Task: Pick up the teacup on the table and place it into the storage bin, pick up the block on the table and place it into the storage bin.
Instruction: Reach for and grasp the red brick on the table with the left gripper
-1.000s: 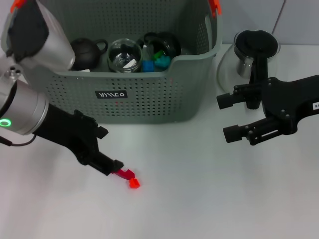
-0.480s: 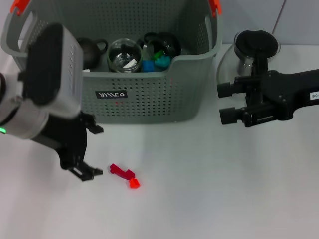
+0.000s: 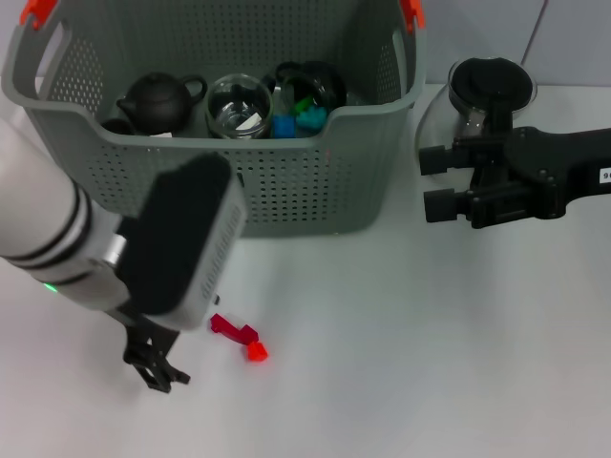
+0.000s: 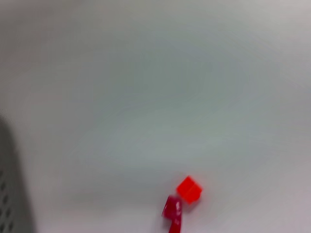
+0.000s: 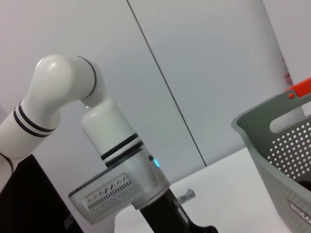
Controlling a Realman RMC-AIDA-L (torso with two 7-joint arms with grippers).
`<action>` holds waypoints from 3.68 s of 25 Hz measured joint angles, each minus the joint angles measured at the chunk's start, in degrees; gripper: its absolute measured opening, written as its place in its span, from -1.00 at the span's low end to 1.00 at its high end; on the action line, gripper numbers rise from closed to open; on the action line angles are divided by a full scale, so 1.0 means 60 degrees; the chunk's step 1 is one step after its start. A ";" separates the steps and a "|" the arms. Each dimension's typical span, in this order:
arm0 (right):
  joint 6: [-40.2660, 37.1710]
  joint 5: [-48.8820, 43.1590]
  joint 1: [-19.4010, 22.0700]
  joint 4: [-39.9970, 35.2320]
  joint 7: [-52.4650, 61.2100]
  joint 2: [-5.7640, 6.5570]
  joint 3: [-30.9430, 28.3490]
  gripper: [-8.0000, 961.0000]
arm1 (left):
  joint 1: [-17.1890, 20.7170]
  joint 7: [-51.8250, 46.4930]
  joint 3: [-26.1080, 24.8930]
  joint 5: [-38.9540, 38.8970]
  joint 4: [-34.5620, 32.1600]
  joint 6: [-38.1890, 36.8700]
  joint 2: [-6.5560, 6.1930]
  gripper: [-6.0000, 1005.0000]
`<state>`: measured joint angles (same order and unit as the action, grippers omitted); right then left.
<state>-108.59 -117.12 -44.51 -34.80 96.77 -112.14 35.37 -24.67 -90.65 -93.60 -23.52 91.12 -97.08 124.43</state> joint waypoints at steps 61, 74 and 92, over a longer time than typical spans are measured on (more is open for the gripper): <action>0.0023 0.0008 0.0372 0.0013 0.0028 0.0131 -0.0194 0.93 | -0.2466 -0.0445 0.0906 0.0538 -0.4245 0.2528 -0.0025 0.30; 0.0022 0.0007 0.0376 0.0013 0.0028 0.0131 -0.0208 0.92 | -0.2531 -0.0450 0.0914 0.0534 -0.4236 0.2446 -0.0002 0.22; 0.0052 0.0008 0.0386 -0.0029 -0.0002 0.0131 -0.0213 0.92 | -0.2641 -0.0493 0.1139 0.0431 -0.4203 0.2375 0.0043 0.12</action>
<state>-108.27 -117.07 -42.19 -34.97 96.76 -111.35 34.10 -40.51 -93.61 -86.77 -20.93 65.90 -82.82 124.69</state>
